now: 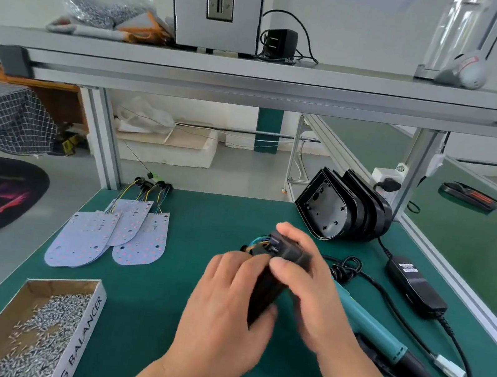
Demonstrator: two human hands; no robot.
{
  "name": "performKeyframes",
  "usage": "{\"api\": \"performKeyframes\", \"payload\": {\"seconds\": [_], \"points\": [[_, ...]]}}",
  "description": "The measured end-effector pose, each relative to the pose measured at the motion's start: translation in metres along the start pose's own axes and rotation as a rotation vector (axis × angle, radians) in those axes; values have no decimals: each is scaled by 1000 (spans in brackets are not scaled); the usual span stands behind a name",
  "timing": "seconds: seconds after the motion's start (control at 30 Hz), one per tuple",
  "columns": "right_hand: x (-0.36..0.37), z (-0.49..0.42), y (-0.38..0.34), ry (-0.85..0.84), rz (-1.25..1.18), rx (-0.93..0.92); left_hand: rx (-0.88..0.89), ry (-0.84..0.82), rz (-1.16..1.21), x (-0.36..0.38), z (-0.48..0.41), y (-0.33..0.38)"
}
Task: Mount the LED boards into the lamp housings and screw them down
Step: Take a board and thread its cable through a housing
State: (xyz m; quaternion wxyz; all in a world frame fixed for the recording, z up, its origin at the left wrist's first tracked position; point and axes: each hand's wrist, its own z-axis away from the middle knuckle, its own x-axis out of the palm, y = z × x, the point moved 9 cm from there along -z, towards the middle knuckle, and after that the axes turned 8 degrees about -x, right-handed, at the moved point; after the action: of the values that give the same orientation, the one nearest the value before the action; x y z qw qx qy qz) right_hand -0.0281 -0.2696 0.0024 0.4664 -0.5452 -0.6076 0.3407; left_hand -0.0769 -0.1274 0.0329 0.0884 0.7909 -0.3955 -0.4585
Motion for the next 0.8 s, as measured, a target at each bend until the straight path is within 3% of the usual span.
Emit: {"api": "performKeyframes", "payload": {"seconds": [0.1,0.2,0.3,0.4,0.53,0.63,0.8], "points": [[-7,-2,6,52,-229,59,-63,-33,219,2,2,-1],[-15,-3,8,126,-272,86,-351,108,375,-6,0,-39],[-18,-3,10,131,-277,101,-592,-115,580,24,1,-71],[-17,-4,12,96,-328,116,-547,-182,507,31,0,-72],[-10,-2,16,37,-392,154,-390,-36,408,7,-12,-70],[-10,-1,21,50,-353,165,-264,-118,311,4,-18,-66],[-15,-4,20,60,-259,129,-317,-244,337,15,-10,-68]]}}
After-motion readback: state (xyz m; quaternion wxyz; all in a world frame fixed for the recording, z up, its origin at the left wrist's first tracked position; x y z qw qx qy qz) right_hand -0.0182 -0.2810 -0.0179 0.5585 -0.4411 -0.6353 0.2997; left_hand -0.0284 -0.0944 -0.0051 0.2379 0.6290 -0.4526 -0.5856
